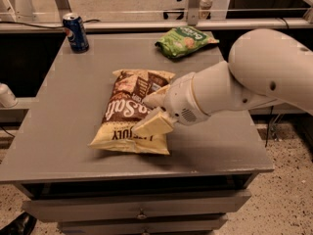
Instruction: Pick brown chip bag
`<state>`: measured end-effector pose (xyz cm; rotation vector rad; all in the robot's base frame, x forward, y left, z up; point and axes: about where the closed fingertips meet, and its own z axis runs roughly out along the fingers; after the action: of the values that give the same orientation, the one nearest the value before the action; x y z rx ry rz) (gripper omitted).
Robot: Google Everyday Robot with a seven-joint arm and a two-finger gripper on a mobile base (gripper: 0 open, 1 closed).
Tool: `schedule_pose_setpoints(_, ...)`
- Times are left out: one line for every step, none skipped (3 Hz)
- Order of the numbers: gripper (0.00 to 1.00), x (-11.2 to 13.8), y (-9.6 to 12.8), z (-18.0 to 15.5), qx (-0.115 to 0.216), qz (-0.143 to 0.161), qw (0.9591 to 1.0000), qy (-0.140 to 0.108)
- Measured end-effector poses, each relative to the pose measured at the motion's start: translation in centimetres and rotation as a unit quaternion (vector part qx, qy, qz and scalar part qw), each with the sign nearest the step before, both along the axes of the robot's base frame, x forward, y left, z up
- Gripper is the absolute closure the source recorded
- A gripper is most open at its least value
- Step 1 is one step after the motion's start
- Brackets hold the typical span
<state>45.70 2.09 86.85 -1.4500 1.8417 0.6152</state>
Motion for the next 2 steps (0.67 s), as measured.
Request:
schedule_pose_setpoints(0.88, 0.3, -0.6, 0.5, 0.000, -0.005, 1.0000, -0.007)
schedule_pose_setpoints(1.00, 0.8, -1.9, 2.8, 0.003, -0.011, 0.9997, -0.021)
